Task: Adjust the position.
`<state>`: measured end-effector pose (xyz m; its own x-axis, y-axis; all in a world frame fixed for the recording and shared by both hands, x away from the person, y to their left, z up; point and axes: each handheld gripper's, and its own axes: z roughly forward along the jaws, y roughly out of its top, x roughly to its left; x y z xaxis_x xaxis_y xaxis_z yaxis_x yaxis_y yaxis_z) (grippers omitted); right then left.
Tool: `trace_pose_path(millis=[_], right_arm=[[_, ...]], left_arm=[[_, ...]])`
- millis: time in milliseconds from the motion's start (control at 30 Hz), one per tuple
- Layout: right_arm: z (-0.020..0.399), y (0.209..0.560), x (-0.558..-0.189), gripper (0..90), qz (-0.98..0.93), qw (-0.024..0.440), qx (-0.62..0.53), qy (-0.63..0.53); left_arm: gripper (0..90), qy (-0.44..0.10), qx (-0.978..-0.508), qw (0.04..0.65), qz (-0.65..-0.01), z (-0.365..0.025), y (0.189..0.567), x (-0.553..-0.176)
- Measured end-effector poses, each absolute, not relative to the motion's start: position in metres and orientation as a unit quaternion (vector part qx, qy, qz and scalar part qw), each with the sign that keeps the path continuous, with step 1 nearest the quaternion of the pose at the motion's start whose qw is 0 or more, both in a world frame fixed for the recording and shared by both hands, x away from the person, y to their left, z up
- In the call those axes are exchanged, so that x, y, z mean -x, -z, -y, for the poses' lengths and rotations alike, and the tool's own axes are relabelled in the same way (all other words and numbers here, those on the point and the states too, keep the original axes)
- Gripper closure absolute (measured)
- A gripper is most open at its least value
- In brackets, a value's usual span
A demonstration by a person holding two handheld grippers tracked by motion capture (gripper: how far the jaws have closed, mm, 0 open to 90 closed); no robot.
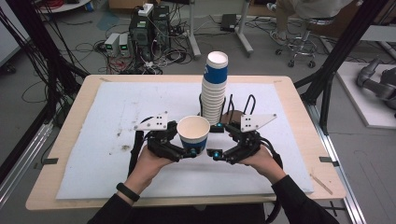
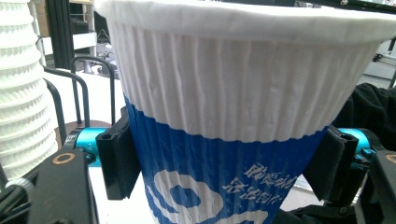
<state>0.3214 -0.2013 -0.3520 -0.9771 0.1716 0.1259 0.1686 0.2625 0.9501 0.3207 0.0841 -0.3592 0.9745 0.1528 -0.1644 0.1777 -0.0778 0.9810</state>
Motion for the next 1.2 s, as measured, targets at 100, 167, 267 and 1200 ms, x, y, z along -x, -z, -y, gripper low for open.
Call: trace_pose_path(millis=[100,167,267,1200], right_arm=[[0.2,0.356,-0.321,17.8,-0.796,-0.003,-0.109,-0.595],[0.198,0.359,-0.322,17.8,-0.8,0.002,-0.108,-0.59],[0.192,0.364,-0.319,17.8,-0.801,0.002,-0.109,-0.588],[0.168,0.381,-0.314,31.1,-0.796,-0.018,-0.102,-0.597]], left_arm=[[25.0,0.008,-0.732,0.672,-0.113,-0.085,0.357,-0.32],[25.0,0.008,-0.731,0.673,-0.112,-0.084,0.356,-0.32],[24.9,0.008,-0.729,0.675,-0.113,-0.083,0.355,-0.319],[15.8,0.021,-0.737,0.668,-0.104,-0.072,0.35,-0.315]])
